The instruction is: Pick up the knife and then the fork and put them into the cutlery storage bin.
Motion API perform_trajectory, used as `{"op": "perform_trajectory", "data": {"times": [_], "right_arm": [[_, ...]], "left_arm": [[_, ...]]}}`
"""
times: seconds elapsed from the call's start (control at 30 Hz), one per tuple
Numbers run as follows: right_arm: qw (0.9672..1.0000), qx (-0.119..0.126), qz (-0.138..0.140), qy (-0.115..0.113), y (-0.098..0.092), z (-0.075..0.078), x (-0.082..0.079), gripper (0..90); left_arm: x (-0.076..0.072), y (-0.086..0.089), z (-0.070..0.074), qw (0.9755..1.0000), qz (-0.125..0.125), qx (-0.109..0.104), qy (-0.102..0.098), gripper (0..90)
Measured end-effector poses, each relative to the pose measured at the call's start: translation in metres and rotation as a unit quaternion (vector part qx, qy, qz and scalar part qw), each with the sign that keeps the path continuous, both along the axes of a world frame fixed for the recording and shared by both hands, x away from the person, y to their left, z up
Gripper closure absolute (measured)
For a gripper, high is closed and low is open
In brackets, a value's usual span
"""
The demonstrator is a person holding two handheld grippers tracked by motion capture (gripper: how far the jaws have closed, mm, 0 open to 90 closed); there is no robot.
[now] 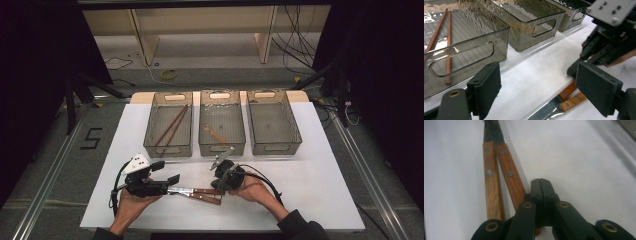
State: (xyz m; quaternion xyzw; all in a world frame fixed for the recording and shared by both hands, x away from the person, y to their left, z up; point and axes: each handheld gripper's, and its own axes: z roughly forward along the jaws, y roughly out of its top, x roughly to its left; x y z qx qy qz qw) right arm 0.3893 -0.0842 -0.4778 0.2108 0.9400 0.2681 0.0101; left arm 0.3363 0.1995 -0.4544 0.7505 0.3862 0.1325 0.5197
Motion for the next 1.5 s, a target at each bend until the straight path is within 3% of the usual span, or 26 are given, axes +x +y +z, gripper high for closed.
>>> {"op": "perform_trajectory", "data": {"times": [0.1, 0.23, 0.37, 0.47, 0.67, 1.0, 1.5], "right_arm": [[0.9999, -0.005, 0.015, 0.0, 0.0, 0.001, -0.009, 90.0], [0.9993, -0.026, 0.021, -0.016, 0.002, 0.004, -0.016, 90.0], [0.9989, -0.007, 0.032, -0.033, 0.004, 0.009, -0.017, 75.2], [0.9987, 0.0, 0.044, -0.026, 0.007, 0.011, -0.018, 63.4], [0.9977, -0.005, 0.062, -0.027, 0.017, 0.009, -0.02, 57.8], [0.9971, -0.01, 0.071, -0.027, 0.023, 0.007, -0.017, 57.2], [0.9955, -0.028, 0.083, -0.036, 0.032, 0.002, -0.018, 67.6]], "left_arm": [[0.0, 0.0, 0.0, 1.0, 0.0, 0.0, 0.0, 19.5], [0.0, 0.0, 0.0, 1.0, 0.0, 0.002, -0.001, 19.5], [0.0, 0.0, 0.0, 1.0, 0.002, -0.001, 0.0, 19.5], [0.0, 0.001, 0.0, 1.0, 0.002, -0.002, -0.001, 19.4], [0.0, 0.001, 0.0, 1.0, 0.003, -0.002, 0.0, 19.2], [0.0, 0.001, 0.0, 1.0, 0.004, -0.006, -0.003, 18.3], [0.0, 0.001, 0.0, 1.0, 0.004, -0.007, -0.002, 18.3]]}}
